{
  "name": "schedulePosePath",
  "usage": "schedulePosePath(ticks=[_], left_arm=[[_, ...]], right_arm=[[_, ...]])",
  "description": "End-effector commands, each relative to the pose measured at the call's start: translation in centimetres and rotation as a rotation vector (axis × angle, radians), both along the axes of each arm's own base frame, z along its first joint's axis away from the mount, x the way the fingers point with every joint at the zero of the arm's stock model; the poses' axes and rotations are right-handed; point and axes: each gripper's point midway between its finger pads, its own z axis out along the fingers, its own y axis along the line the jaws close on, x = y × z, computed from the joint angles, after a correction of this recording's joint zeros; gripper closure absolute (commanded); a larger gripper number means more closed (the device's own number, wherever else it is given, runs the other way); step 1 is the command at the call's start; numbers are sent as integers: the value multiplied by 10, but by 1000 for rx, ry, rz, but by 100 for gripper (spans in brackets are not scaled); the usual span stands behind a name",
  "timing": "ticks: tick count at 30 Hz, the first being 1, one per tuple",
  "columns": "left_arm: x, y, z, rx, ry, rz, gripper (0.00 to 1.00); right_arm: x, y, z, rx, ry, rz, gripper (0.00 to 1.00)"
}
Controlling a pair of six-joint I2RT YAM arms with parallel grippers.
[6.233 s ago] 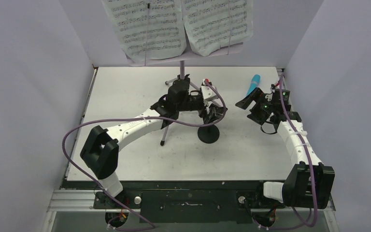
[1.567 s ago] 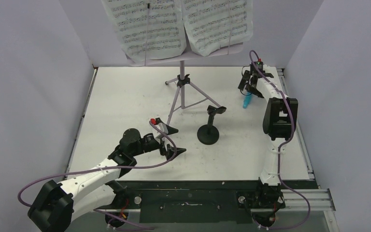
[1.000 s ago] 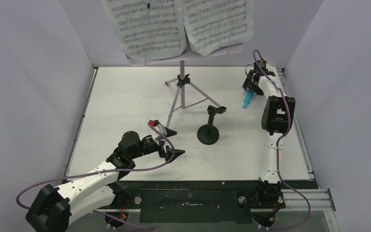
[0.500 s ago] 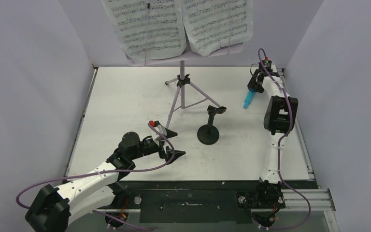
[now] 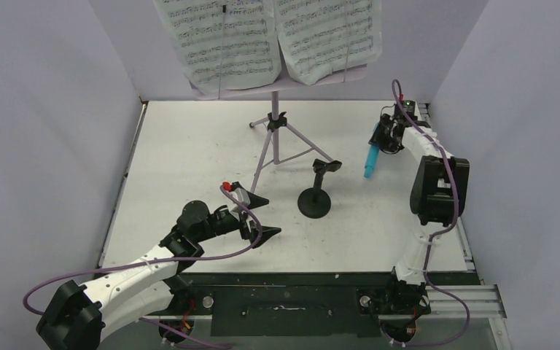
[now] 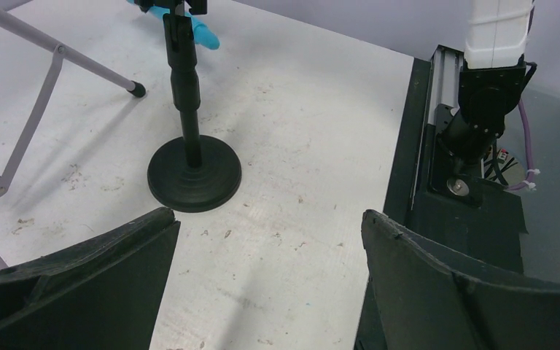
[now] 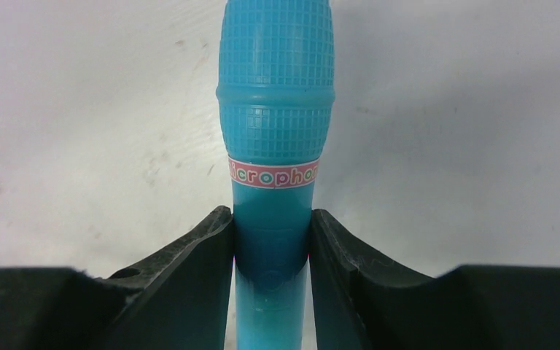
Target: Set up the instrument practice props
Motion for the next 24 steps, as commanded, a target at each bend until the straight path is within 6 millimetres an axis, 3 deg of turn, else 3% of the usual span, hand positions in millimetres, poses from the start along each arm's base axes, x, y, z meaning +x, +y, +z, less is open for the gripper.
schedulePosePath(ticks=[1,6,13,17,24], left_arm=[[-1,-2,24,-74,-53,-2,4],[-5,-4,30,-99,-63,-13,4],[-9,-8,40,-134,-84,-41,4],[-9,-10,45,-137,-94,-51,4],[1,-16,56,-135,-121,-44,4]], right_arm=[[3,18,111,33,-325,71,95],[-40,25,180,40,-547,71,95],[-103,21,238,23,-900,1,95],[-127,24,247,18,-1014,16,95],[-152,50,248,12,-1099,189,93]])
